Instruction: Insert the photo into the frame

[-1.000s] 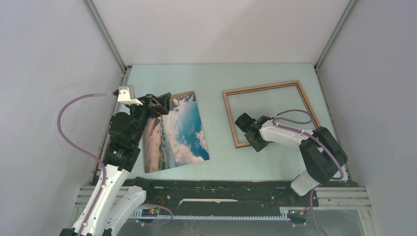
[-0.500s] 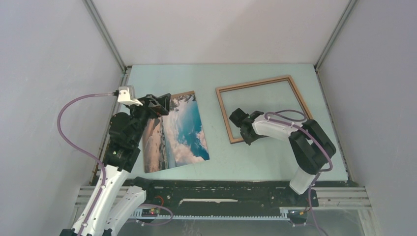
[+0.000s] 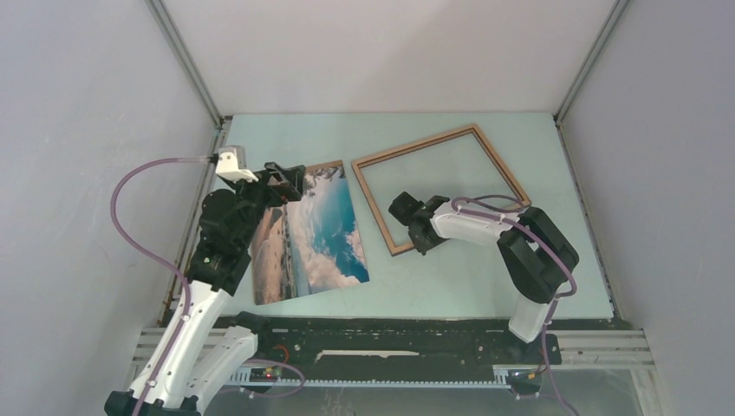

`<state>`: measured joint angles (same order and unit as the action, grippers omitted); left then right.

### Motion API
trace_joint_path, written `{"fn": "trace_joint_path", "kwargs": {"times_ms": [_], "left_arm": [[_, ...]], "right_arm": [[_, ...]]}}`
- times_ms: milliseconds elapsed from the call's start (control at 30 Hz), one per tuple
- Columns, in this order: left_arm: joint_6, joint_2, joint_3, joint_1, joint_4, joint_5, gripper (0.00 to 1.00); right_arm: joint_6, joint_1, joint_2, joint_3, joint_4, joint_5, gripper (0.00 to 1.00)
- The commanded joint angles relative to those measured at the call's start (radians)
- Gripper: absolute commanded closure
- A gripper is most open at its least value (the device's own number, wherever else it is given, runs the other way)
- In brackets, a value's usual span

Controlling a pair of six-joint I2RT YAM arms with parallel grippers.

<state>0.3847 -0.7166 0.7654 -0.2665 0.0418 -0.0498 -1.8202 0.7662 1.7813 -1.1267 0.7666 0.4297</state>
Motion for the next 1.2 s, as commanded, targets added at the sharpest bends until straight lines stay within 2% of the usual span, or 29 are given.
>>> {"fn": "trace_joint_path", "kwargs": {"times_ms": [0,167,333,500,633,700,767,833,967,1000,1067,1167], "left_arm": [[0.007,-0.009,0.068,-0.002,-0.001,-0.003,0.0],[0.014,-0.002,0.069,-0.002,-0.001,0.003,0.0],[0.022,0.012,0.069,-0.002,-0.002,0.016,0.0],[0.028,0.025,0.071,-0.003,-0.001,0.024,0.0],[0.025,0.044,0.07,-0.009,-0.002,0.016,0.0],[0.025,0.046,0.069,-0.014,0.0,0.013,0.0],[0.023,0.045,0.07,-0.016,0.0,0.02,0.0],[0.019,0.039,0.073,-0.016,0.002,0.018,0.0],[0.004,-0.002,0.105,-0.016,0.036,0.073,0.0],[0.007,-0.017,0.114,-0.016,0.046,0.083,0.0],[0.015,-0.052,0.135,-0.014,0.076,0.091,0.0],[0.039,-0.119,0.153,-0.013,0.114,0.078,0.0]], "right_arm": [[-0.111,-0.019,-0.061,0.02,0.092,0.099,1.0],[-0.181,-0.057,-0.096,0.083,0.114,0.075,1.0],[-0.297,-0.036,-0.182,0.163,0.138,0.086,1.0],[-0.308,-0.002,-0.218,0.172,0.195,0.116,1.0],[-0.254,0.017,-0.205,0.173,0.197,0.136,1.0],[-0.251,0.034,-0.196,0.173,0.207,0.147,0.91],[-0.222,0.044,-0.196,0.173,0.192,0.144,0.74],[-0.155,0.062,-0.214,0.169,0.171,0.158,0.59],[-0.009,0.125,-0.266,0.13,0.191,0.249,0.33],[0.041,0.137,-0.279,0.121,0.199,0.273,0.31],[0.248,0.158,-0.314,0.118,0.134,0.319,0.25],[0.75,0.159,-0.335,0.137,-0.146,0.3,0.22]]}}
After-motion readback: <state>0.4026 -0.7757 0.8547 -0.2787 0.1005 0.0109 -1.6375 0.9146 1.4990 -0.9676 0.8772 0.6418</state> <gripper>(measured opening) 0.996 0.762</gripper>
